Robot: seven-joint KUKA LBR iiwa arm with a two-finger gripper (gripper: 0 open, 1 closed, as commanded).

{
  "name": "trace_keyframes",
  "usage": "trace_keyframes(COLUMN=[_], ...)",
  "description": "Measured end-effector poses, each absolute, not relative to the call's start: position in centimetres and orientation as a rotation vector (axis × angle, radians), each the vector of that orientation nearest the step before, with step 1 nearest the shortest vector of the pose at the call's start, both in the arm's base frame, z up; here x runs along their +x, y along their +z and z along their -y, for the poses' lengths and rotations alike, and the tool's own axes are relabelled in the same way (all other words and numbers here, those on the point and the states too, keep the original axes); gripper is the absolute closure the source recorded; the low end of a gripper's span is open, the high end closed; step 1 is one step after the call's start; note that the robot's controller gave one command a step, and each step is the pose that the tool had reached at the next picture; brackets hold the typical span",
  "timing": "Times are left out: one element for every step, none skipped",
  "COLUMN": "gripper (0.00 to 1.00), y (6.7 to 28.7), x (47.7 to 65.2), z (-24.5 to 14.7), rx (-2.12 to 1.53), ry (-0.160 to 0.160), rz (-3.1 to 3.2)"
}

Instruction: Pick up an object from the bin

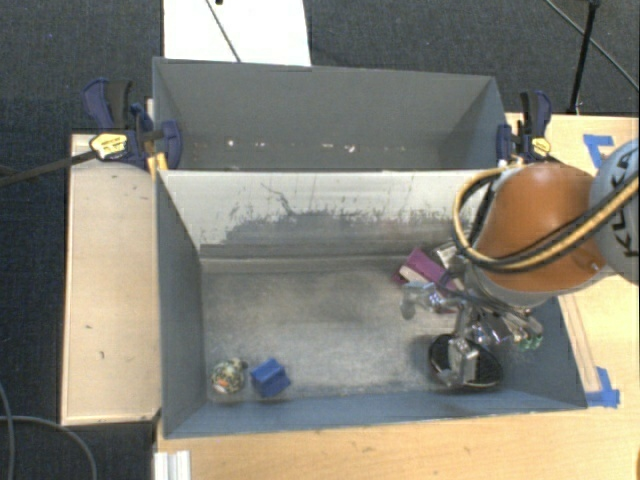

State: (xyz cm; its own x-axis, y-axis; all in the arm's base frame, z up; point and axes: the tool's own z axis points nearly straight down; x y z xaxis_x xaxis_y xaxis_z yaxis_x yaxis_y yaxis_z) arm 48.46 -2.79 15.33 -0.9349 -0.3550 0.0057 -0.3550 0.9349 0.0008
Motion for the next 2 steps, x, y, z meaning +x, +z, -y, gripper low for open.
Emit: trace_keyframes(gripper=[0.00,0.00], y=[6.8,10.9], x=[48.8,49.1], z=[6.6,14.9], rx=[0.740,1.157], ry=[0.001,0.001], rz=[3.060,2.925])
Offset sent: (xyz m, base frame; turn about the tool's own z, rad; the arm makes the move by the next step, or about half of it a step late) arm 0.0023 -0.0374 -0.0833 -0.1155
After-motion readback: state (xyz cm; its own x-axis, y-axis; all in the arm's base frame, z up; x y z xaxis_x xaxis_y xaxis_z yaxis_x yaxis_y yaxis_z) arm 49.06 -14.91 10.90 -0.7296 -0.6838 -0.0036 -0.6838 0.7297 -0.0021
